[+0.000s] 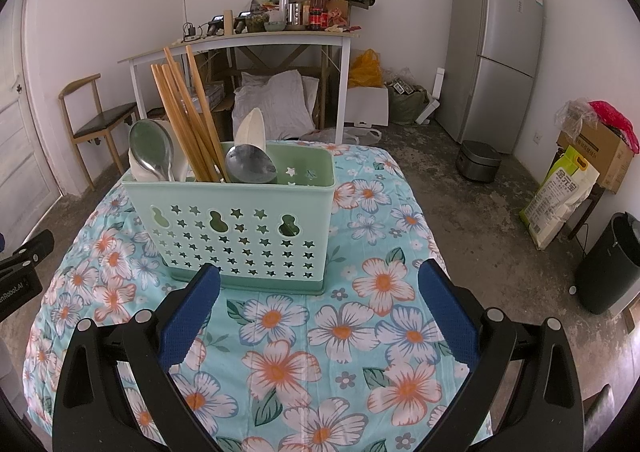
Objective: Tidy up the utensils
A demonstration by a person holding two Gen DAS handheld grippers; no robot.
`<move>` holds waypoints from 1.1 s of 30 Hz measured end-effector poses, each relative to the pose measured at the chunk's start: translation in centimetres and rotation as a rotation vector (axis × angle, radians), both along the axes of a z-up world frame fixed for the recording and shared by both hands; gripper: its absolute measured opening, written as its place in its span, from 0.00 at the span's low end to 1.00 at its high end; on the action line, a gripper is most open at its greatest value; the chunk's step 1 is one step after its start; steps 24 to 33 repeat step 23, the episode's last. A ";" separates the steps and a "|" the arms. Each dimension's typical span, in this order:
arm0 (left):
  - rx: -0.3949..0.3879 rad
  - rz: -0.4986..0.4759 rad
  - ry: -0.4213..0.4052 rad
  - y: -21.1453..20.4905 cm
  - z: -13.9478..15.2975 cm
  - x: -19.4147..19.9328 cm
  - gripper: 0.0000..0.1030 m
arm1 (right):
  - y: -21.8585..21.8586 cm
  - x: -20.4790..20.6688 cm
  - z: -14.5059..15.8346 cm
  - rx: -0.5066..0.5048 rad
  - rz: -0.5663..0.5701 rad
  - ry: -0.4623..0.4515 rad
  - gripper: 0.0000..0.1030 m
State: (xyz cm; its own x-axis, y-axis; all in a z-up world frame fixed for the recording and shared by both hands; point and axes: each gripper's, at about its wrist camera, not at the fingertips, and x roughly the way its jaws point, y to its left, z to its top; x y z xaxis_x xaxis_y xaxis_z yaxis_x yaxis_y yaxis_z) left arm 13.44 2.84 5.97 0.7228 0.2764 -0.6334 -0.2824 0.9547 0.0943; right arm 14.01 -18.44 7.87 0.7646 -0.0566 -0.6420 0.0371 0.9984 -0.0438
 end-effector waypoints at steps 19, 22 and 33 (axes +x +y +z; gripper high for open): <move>-0.002 0.000 0.001 0.0 -0.2 0.0 0.92 | 0.0 0.0 0.0 0.003 0.000 0.001 0.94; -0.002 0.000 0.003 0.0 -0.2 0.1 0.92 | 0.0 0.0 0.0 0.002 0.000 0.000 0.94; -0.003 0.001 0.004 0.0 -0.2 0.1 0.92 | 0.0 0.0 0.0 0.002 -0.001 0.000 0.94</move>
